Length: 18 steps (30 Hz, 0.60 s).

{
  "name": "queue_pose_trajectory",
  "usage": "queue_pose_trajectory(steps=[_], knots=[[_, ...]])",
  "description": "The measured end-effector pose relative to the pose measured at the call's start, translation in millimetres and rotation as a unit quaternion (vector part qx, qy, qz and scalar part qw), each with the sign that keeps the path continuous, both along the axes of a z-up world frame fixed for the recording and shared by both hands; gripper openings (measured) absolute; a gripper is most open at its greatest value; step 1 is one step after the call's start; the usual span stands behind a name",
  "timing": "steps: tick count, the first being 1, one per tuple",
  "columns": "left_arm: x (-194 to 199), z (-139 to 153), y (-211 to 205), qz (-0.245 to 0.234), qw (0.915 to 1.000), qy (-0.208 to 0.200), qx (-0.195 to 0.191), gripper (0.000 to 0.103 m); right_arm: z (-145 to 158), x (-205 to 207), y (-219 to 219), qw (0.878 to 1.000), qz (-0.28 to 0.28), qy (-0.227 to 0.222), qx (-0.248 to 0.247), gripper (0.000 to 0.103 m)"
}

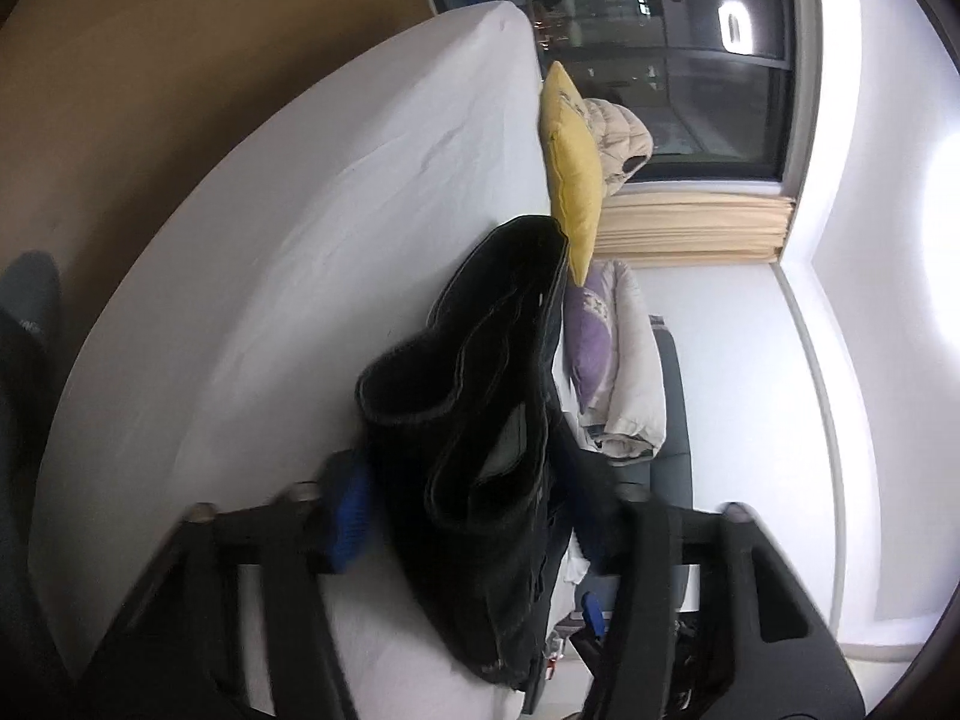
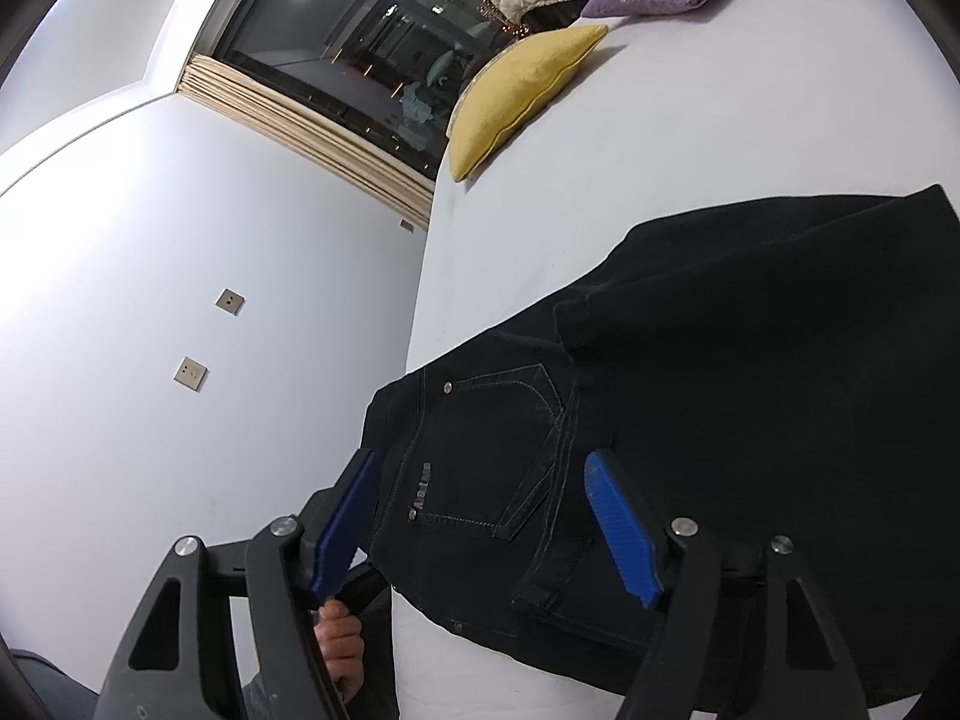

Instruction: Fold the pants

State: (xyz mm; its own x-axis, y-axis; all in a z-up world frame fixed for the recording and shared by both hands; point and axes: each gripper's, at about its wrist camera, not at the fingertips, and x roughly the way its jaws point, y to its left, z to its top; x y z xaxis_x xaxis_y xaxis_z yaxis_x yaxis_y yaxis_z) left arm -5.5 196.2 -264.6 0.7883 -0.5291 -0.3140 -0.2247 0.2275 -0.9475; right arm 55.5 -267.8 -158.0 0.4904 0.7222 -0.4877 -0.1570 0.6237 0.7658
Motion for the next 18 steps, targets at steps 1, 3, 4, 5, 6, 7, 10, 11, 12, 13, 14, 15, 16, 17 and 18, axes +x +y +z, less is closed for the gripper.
queue_pose_trajectory(steps=[1,3,4,5,6,7,10,11,12,13,14,15,16,17,18], knots=[[3,0,-1,-0.003,1.0000,-0.001,0.002,0.028,-1,0,1,1.000,0.001,0.002,0.000,0.073],[4,6,-4,-0.007,0.9998,-0.009,0.014,0.022,-2,0,3,1.000,0.004,0.003,-0.002,0.072],[5,10,-5,-0.008,0.9995,-0.011,0.027,0.021,-2,-1,3,1.000,0.007,0.003,-0.003,0.071],[5,14,-6,-0.009,0.9991,-0.011,0.039,0.021,-2,-1,3,1.000,0.006,0.002,-0.003,0.070],[3,17,-6,-0.010,0.9988,-0.011,0.046,0.020,-2,-1,2,1.000,0.004,0.002,-0.002,0.070],[4,19,-6,-0.008,0.9987,-0.010,0.049,0.019,-2,-1,2,1.000,0.002,0.003,-0.002,0.070],[0,17,-3,0.001,0.9992,-0.003,0.040,0.013,-5,1,-2,1.000,-0.004,0.008,0.001,0.070],[-2,16,-3,0.005,0.9993,0.000,0.037,0.013,-7,2,-2,1.000,-0.003,0.010,-0.001,0.070],[-2,18,-4,0.006,0.9992,0.000,0.038,0.012,-9,2,-3,1.000,-0.004,0.012,-0.003,0.070],[-1,20,-5,0.006,0.9991,0.001,0.043,0.012,-12,4,-3,1.000,-0.006,0.019,-0.007,0.070],[0,23,-5,0.005,0.9988,0.001,0.049,0.012,-14,4,-4,1.000,-0.006,0.023,-0.007,0.070],[2,25,-6,0.003,0.9985,0.003,0.055,0.011,-17,5,-4,1.000,-0.007,0.028,-0.007,0.070],[6,27,-6,0.003,0.9984,0.004,0.057,0.011,-22,7,-4,0.999,-0.008,0.035,-0.010,0.069],[6,27,-6,0.003,0.9983,0.005,0.059,0.011,-25,8,-5,0.999,-0.008,0.042,-0.012,0.067],[7,27,-6,0.003,0.9982,0.007,0.060,0.011,-28,9,-5,0.999,-0.005,0.047,-0.011,0.066]])
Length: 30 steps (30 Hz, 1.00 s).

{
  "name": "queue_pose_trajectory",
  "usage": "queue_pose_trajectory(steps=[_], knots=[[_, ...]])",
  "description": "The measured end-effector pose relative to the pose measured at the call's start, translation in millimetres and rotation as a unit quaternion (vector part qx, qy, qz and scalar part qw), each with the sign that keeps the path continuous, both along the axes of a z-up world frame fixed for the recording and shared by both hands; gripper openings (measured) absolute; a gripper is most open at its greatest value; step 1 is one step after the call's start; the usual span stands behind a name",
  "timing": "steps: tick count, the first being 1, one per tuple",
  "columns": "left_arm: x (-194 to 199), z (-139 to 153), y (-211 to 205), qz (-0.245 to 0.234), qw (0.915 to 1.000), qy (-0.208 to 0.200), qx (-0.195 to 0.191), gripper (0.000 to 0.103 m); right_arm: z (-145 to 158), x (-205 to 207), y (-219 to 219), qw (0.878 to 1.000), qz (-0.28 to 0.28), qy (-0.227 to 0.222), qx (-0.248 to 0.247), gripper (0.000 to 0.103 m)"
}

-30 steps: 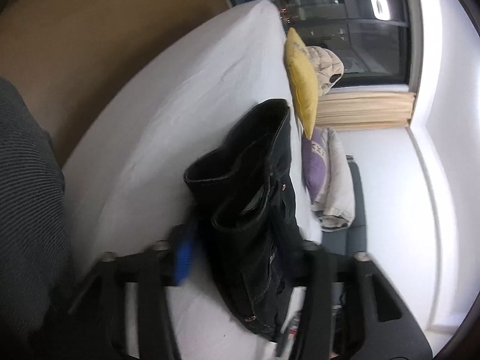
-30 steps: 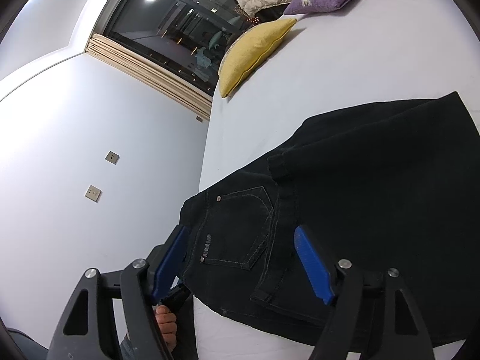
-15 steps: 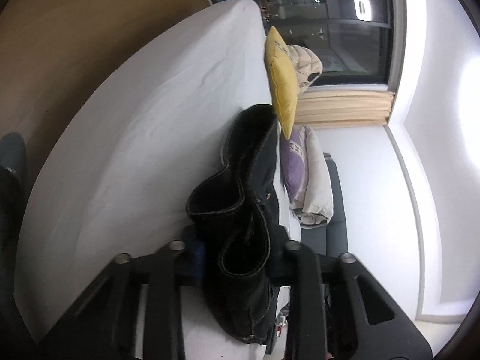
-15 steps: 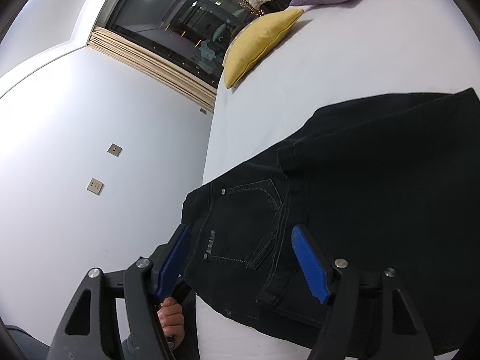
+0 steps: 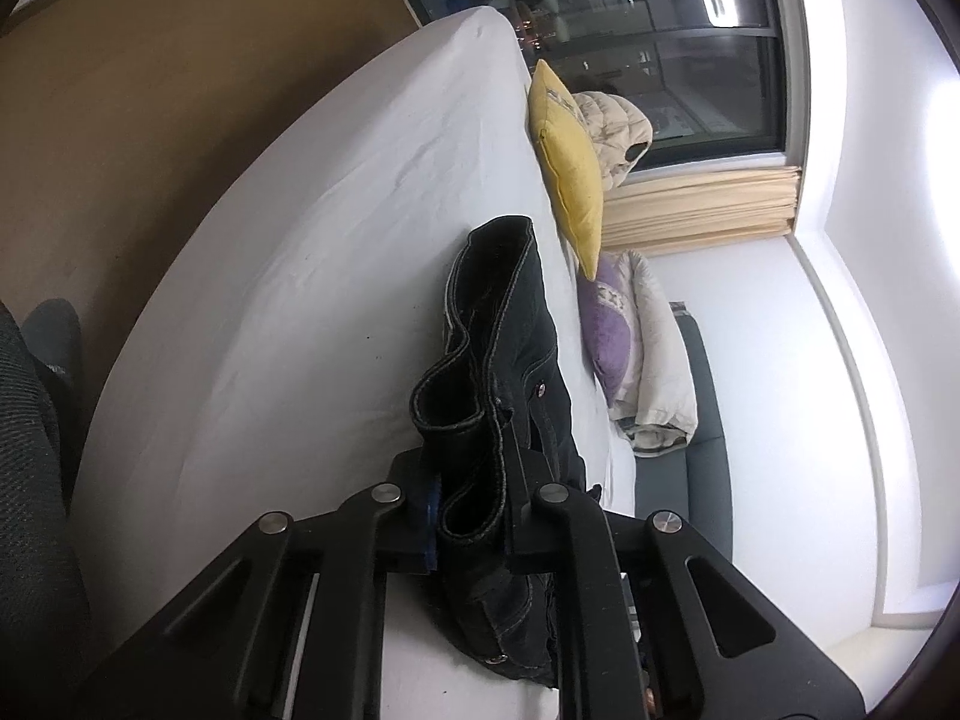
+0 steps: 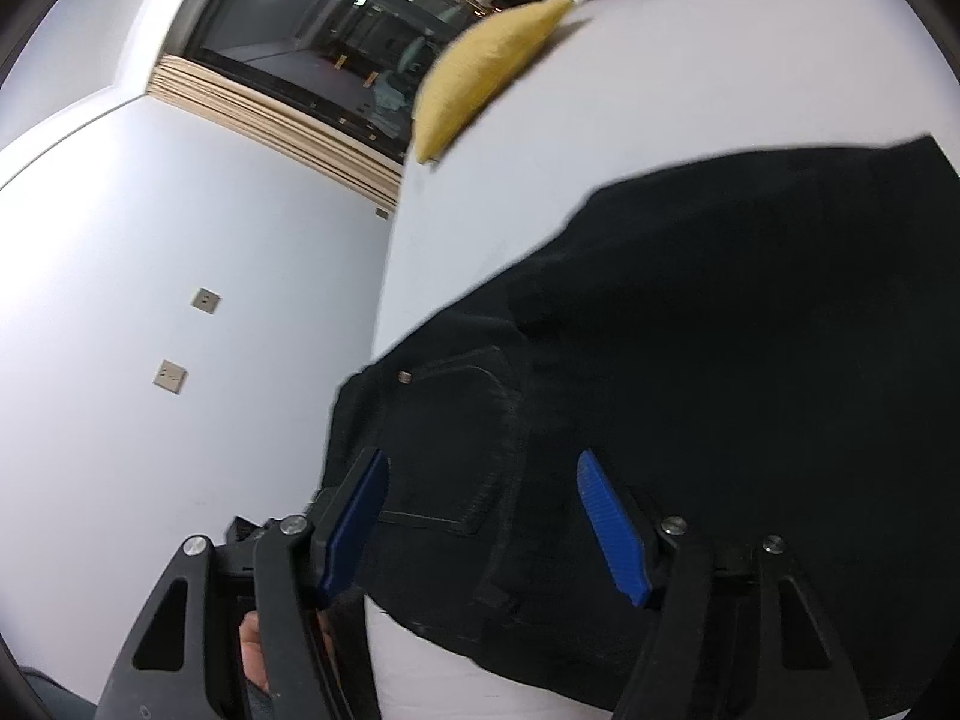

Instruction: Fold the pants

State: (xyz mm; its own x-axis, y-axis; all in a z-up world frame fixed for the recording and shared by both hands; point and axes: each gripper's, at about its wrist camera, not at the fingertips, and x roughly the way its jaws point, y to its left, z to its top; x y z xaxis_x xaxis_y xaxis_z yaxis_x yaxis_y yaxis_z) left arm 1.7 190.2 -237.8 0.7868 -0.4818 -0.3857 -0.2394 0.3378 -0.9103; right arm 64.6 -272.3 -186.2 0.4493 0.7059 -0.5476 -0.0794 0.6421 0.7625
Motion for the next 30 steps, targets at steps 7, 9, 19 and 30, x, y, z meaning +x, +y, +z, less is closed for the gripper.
queue_pose_trajectory(steps=[7,9,19,30], knots=[[-3,3,-1,-0.002,1.0000,0.006,0.007,0.011,18,15,32,0.997,0.074,-0.030,0.016,0.063],[-5,6,-1,-0.004,0.9999,0.005,0.012,0.011,14,26,44,0.995,0.095,-0.018,0.008,0.063],[-1,19,-7,-0.011,0.9991,0.002,0.040,0.011,-43,59,43,0.990,0.092,0.100,-0.024,0.023],[5,65,-26,-0.034,0.9934,-0.018,0.108,0.011,-36,50,33,0.993,0.096,0.065,0.033,0.072]])
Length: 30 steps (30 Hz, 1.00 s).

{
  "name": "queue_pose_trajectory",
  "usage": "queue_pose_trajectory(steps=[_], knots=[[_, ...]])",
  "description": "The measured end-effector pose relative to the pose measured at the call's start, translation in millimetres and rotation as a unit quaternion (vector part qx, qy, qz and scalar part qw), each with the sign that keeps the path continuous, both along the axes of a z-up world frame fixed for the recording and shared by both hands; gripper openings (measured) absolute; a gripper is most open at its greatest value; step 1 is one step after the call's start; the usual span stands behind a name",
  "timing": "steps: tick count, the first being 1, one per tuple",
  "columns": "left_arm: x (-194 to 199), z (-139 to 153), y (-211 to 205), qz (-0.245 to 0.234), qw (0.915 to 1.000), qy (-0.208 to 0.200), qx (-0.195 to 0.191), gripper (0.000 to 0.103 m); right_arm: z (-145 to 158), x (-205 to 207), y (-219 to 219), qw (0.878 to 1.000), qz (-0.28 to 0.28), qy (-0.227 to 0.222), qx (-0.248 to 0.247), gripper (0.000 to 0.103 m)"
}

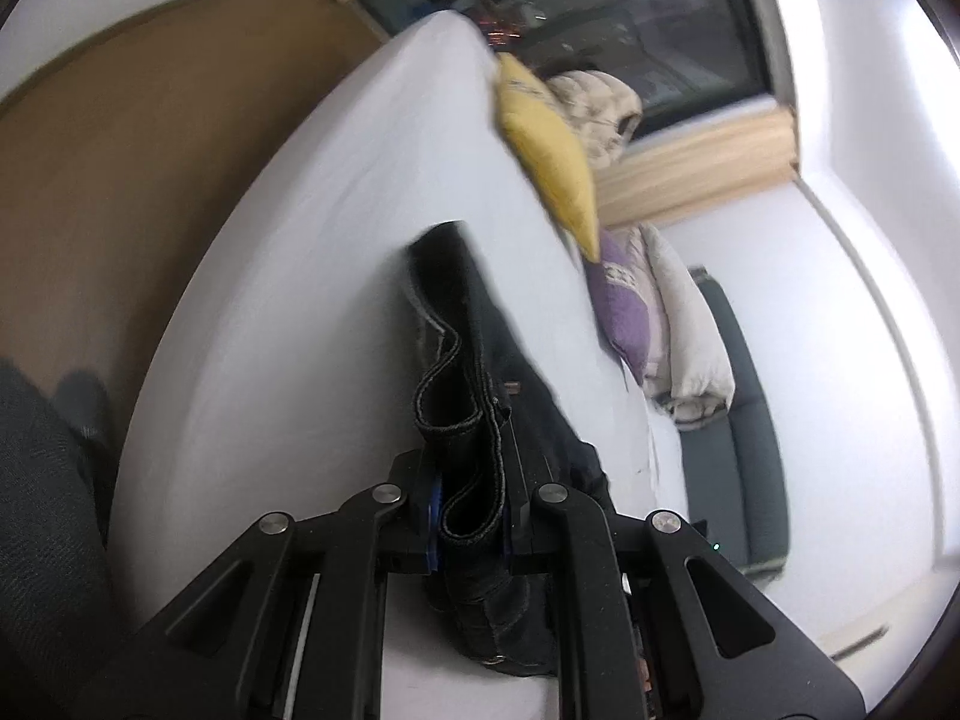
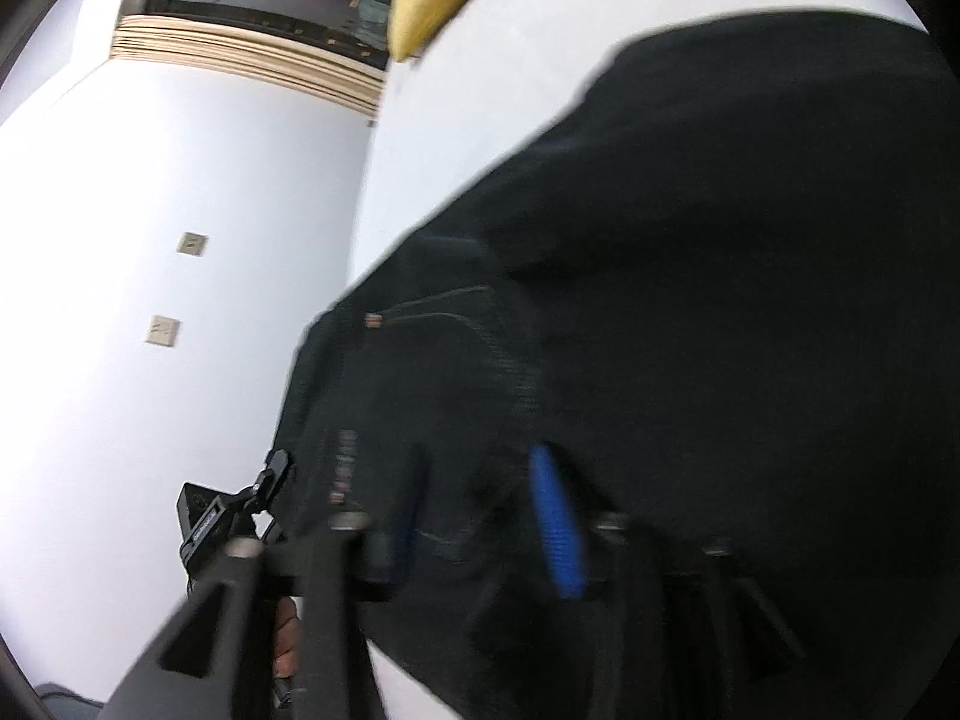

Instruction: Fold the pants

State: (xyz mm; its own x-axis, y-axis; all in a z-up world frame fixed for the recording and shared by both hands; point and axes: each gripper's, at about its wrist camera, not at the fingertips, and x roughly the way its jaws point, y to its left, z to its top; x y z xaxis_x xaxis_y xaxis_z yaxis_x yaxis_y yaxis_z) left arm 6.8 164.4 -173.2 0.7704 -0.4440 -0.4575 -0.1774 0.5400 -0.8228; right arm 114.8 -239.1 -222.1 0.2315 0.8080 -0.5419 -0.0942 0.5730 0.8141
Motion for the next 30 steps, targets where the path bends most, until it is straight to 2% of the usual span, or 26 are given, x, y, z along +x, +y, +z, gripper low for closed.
queue_pose_trajectory(steps=[1,2,6,8,9,12,13,16,19,20,21,24,27,28,29,30], knots=[[2,11,-6,-0.009,0.9998,-0.009,0.014,0.011,8,-2,0,1.000,-0.002,-0.009,0.007,0.091],[7,31,-20,-0.027,0.9986,-0.025,0.038,0.011,15,-3,-3,1.000,-0.009,-0.015,0.004,0.103],[22,84,-82,-0.103,0.9858,-0.079,0.107,0.011,44,-2,-41,0.998,-0.033,-0.039,0.039,0.103],[29,96,-115,-0.138,0.9780,-0.094,0.125,0.011,61,-3,-72,0.996,-0.046,-0.054,0.056,0.103],[35,100,-144,-0.169,0.9701,-0.102,0.142,0.011,65,-3,-82,0.995,-0.046,-0.056,0.064,0.103],[44,90,-207,-0.227,0.9506,-0.100,0.187,0.011,81,-2,-111,0.993,-0.038,-0.059,0.090,0.103],[46,84,-224,-0.241,0.9464,-0.093,0.194,0.011,86,0,-116,0.994,-0.030,-0.062,0.088,0.103],[36,66,-281,-0.290,0.9162,-0.088,0.262,0.011,97,3,-125,0.996,-0.009,-0.072,0.044,0.103],[19,59,-317,-0.333,0.8844,-0.103,0.311,0.011,89,4,-129,0.999,0.003,-0.050,0.010,0.103],[15,58,-324,-0.339,0.8781,-0.107,0.320,0.011,83,4,-128,0.999,0.010,-0.036,-0.002,0.103],[9,57,-334,-0.350,0.8683,-0.113,0.332,0.011,80,8,-126,0.999,0.014,-0.029,-0.005,0.103],[3,53,-351,-0.370,0.8544,-0.116,0.346,0.011,73,8,-113,0.999,0.030,-0.015,-0.006,0.103],[-4,52,-367,-0.383,0.8425,-0.119,0.359,0.011,78,9,-104,0.999,0.038,-0.034,-0.004,0.103],[-7,52,-371,-0.385,0.8392,-0.122,0.364,0.011,80,10,-103,0.998,0.038,-0.041,-0.015,0.100],[-12,54,-377,-0.388,0.8340,-0.128,0.371,0.011,81,12,-103,0.998,0.038,-0.043,-0.023,0.086],[-12,54,-384,-0.390,0.8301,-0.132,0.376,0.011,80,14,-103,0.998,0.041,-0.040,-0.030,0.076]])
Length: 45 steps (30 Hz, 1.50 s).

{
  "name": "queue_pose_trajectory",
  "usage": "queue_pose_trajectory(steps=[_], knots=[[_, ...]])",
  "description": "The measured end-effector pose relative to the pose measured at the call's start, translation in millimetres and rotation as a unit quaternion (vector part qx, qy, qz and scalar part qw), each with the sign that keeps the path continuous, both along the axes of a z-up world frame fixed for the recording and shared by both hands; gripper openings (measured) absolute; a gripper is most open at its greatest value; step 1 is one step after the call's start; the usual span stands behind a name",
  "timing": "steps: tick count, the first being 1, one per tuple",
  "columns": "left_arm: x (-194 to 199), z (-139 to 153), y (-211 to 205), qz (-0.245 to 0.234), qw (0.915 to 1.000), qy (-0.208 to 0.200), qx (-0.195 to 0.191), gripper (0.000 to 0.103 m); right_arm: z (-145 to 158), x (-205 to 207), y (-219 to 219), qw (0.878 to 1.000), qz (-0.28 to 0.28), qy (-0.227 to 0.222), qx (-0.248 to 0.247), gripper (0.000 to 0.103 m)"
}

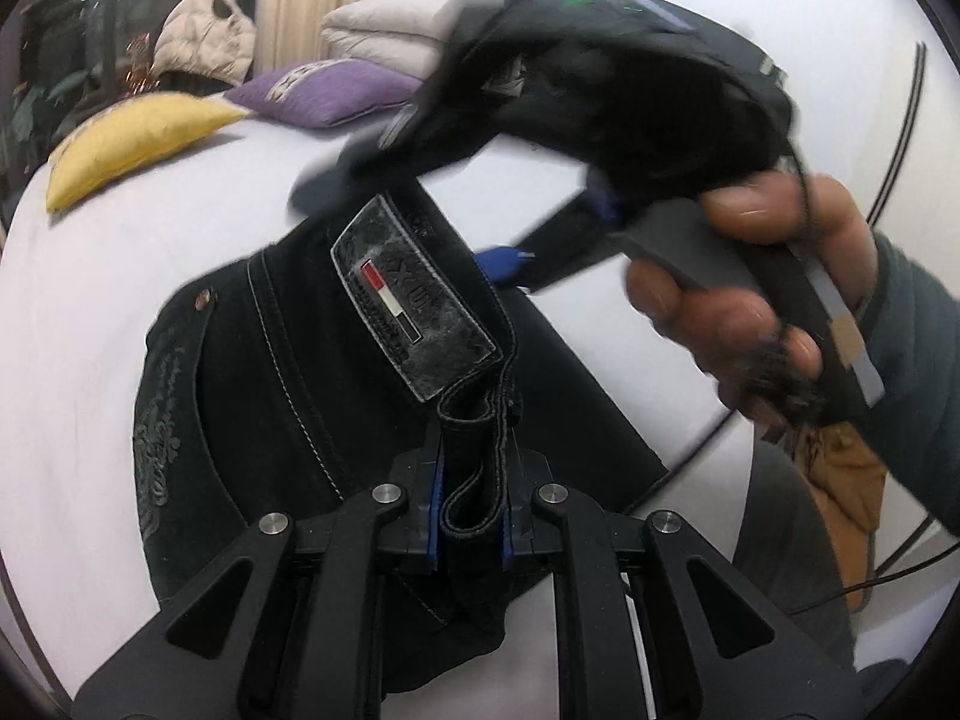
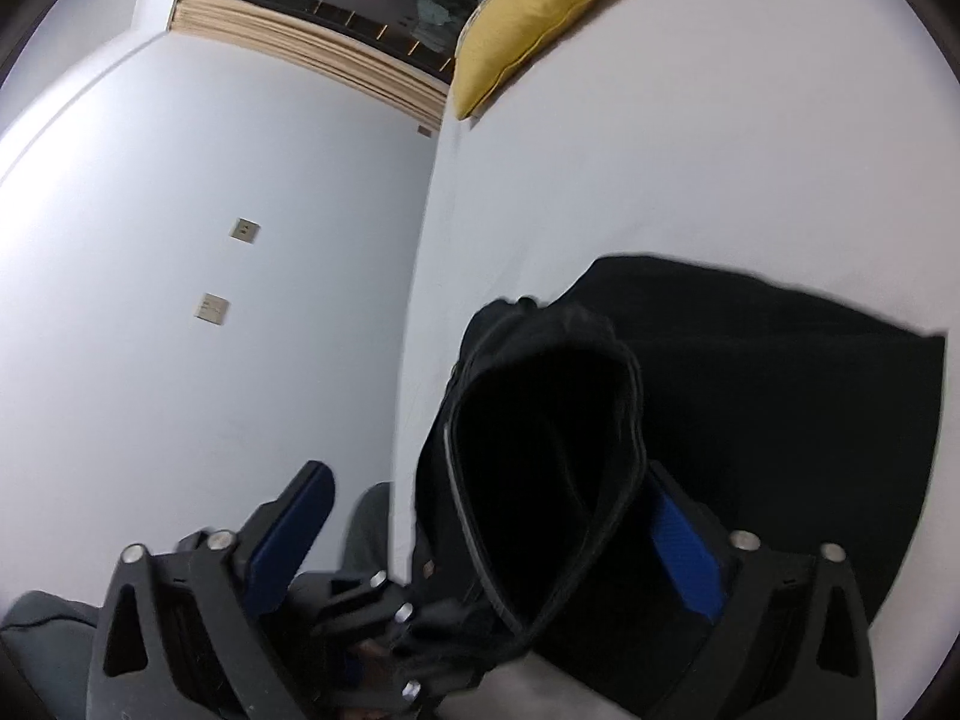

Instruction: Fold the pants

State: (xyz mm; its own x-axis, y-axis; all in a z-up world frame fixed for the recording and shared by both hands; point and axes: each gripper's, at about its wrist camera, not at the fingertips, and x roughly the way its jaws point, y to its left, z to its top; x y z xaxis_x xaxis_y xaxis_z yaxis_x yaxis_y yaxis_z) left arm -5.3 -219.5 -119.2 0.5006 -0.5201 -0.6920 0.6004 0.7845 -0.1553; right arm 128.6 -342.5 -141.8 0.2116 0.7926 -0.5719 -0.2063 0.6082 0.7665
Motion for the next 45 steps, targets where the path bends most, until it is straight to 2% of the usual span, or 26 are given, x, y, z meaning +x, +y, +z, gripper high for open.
queue_pose_trajectory(steps=[1,2,3,5,8,12,15,21,24,26,27,28,30,31,32,35,38,39,42,45], knots=[[-7,1,-1,-0.002,1.0000,-0.005,0.004,0.011,-1,2,-1,1.000,-0.002,0.001,-0.013,0.057],[-7,1,-5,-0.001,0.9999,-0.011,0.010,0.011,0,3,-5,0.999,-0.005,-0.002,-0.034,0.034],[-7,1,-10,-0.004,0.9999,-0.011,0.011,0.011,-1,3,-7,0.999,-0.008,-0.004,-0.047,0.024],[-11,2,-24,-0.015,0.9998,-0.013,0.009,0.011,0,0,-17,0.998,-0.013,-0.010,-0.055,0.018],[-11,5,-46,-0.032,0.9990,-0.025,0.016,0.011,6,-6,-33,0.997,-0.025,-0.026,-0.070,0.017],[-7,10,-81,-0.055,0.9978,-0.031,0.020,0.011,8,-9,-55,0.996,-0.048,-0.029,-0.071,0.016],[-1,3,-107,-0.072,0.9964,-0.032,0.032,0.011,2,-9,-69,0.995,-0.060,-0.028,-0.073,0.016],[16,-27,-136,-0.086,0.9946,-0.003,0.057,0.012,-40,-9,-91,0.994,-0.084,0.006,-0.064,0.016],[22,-46,-144,-0.095,0.9926,0.006,0.074,0.015,-61,-8,-97,0.994,-0.095,0.024,-0.051,0.018],[27,-54,-148,-0.105,0.9910,0.019,0.081,0.019,-75,-7,-104,0.992,-0.112,0.046,-0.045,0.042],[26,-54,-148,-0.111,0.9906,0.025,0.076,0.027,-79,-8,-110,0.991,-0.120,0.053,-0.035,0.044],[24,-58,-141,-0.114,0.9904,0.032,0.071,0.043,-79,-10,-114,0.990,-0.129,0.058,-0.022,0.047],[18,-48,-131,-0.115,0.9909,0.052,0.046,0.059,-69,-15,-123,0.988,-0.145,0.045,-0.037,0.061],[14,-39,-123,-0.115,0.9912,0.056,0.034,0.059,-62,-19,-127,0.985,-0.159,0.037,-0.052,0.072],[10,-33,-116,-0.115,0.9913,0.056,0.027,0.059,-55,-23,-133,0.983,-0.172,0.032,-0.057,0.075],[6,-6,-83,-0.086,0.9959,0.029,0.000,0.060,-33,-40,-145,0.977,-0.198,0.010,-0.076,0.075],[30,5,-41,-0.019,0.9995,0.014,-0.021,0.060,-3,-67,-134,0.982,-0.182,-0.032,-0.044,0.074],[41,3,-28,0.007,0.9995,0.016,-0.025,0.060,3,-73,-127,0.984,-0.172,-0.042,-0.036,0.074],[61,-17,-6,0.036,0.9981,0.042,-0.030,0.060,9,-94,-91,0.991,-0.121,-0.058,-0.009,0.070],[72,-51,-6,0.042,0.9966,0.071,0.000,0.060,-18,-104,-67,0.995,-0.093,-0.027,-0.030,0.067]])
